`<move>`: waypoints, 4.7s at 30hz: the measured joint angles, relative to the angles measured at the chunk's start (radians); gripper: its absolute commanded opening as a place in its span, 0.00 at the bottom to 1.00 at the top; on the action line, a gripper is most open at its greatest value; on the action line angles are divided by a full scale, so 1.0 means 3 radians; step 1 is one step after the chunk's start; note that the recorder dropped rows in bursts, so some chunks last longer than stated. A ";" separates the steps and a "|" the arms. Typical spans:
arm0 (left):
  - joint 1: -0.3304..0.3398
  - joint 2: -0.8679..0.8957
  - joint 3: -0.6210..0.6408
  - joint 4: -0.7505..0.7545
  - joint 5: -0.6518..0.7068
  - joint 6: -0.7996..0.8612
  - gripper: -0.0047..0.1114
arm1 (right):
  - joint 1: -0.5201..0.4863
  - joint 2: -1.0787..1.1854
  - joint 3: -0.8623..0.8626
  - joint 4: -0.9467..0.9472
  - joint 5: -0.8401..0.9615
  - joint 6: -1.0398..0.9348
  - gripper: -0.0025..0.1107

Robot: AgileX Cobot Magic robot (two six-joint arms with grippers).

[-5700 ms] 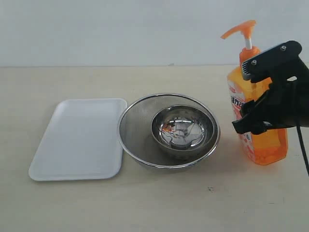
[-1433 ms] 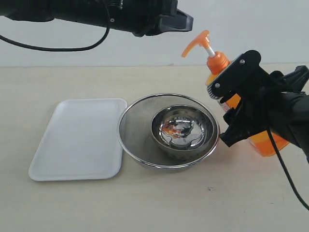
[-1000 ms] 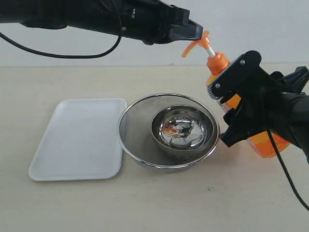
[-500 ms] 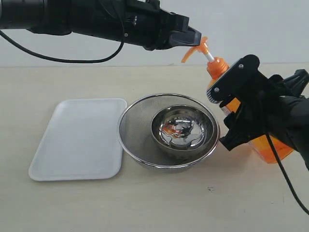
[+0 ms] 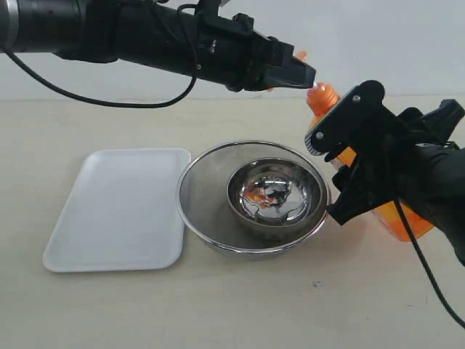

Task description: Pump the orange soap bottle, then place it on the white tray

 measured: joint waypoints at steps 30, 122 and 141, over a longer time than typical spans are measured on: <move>0.0013 -0.0231 0.0000 0.0575 -0.0508 -0.0318 0.08 | 0.0000 0.0000 0.0059 -0.0166 0.0000 0.0172 0.02; -0.0053 -0.0163 0.0000 0.0512 -0.0575 -0.0261 0.08 | 0.0000 0.0000 0.0090 -0.0248 0.0017 0.0235 0.02; -0.0153 -0.0128 0.0000 0.0517 -0.0494 -0.0204 0.08 | 0.0000 0.0000 0.0098 -0.0313 0.0016 0.0262 0.02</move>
